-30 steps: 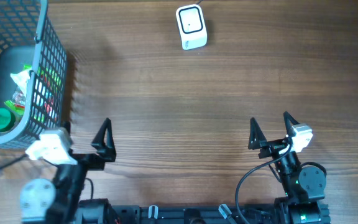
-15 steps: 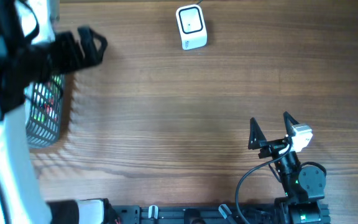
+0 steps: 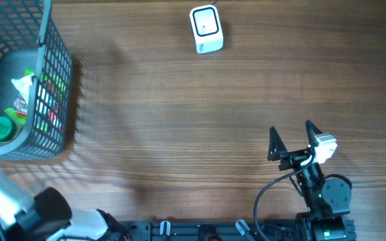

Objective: Scan the item barcode
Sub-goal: 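Reach the left gripper into the basket and grasp snack packets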

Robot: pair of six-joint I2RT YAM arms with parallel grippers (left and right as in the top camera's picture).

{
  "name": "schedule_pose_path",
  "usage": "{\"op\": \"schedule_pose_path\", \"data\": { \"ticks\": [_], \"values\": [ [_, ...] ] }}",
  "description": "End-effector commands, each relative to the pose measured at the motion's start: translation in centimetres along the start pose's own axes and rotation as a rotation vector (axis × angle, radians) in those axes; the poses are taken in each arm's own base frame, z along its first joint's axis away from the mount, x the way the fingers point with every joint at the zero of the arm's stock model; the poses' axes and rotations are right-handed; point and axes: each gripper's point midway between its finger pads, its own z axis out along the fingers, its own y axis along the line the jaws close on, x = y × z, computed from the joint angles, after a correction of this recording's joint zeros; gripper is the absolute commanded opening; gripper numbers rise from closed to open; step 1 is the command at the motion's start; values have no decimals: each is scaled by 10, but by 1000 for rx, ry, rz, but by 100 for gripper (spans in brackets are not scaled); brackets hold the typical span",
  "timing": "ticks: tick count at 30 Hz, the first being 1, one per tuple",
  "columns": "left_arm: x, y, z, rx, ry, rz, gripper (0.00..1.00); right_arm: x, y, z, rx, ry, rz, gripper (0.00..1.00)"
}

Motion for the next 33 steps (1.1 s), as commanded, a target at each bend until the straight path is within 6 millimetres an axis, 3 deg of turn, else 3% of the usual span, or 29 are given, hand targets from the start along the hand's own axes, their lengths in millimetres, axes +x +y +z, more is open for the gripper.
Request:
{"op": "schedule_pose_path", "data": {
  "ticks": [1,6,10,13,18,26,33],
  "values": [
    [29,20,69,-90,169,5,100,-2,-2,0,13,-12,5,100],
    [72,37,148,-139,371,118,100,-2,-2,0,13,-12,5,100],
    [112,35,199,-58,537,197,100,-2,-2,0,13,-12,6,100],
    [135,34,225,-10,615,241,100,-2,-2,0,13,-12,5,100],
    [153,40,247,-20,667,246,100,-2,-2,0,13,-12,5,100],
    [179,41,259,-22,730,284,100,-2,-2,0,13,-12,6,100],
    [210,67,273,-97,773,324,100,-2,-2,0,13,-12,5,99]
  ]
}}
